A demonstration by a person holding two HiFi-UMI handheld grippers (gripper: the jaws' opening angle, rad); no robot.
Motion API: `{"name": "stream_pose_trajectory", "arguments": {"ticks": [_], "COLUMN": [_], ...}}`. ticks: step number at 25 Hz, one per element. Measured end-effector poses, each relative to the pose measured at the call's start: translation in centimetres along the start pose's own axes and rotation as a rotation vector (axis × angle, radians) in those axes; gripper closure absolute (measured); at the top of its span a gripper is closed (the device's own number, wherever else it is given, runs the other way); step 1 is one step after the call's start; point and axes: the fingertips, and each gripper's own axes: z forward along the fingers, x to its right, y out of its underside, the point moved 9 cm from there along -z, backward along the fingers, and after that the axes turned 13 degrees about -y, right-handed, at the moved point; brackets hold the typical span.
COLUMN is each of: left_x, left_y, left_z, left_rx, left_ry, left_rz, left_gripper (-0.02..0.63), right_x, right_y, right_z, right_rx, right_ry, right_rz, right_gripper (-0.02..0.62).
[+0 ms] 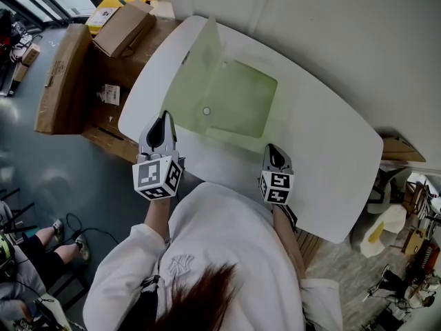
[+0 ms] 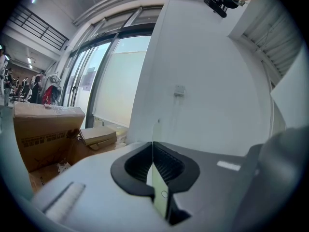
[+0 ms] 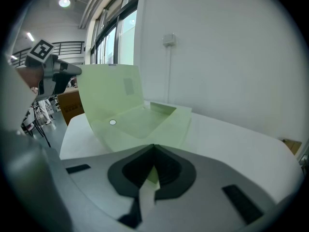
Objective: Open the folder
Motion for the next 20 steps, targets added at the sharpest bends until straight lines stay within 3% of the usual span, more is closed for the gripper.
{"name": "stream_pose_trajectory", "arguments": {"ticks": [20], "left_x": [-0.75], "left_y": [0.15], "left_z": [0.16], "left_rx": [-0.011], "left_ry": [-0.022], "left_rz": [-0.013], "left_gripper": [0.594], "right_x": [-0.07], "right_y": [-0.12], "right_z": [-0.09], "right_rx": [-0.002], "right_ry": [0.002], "right_rz": [0.001], "right_gripper": [0.589]}}
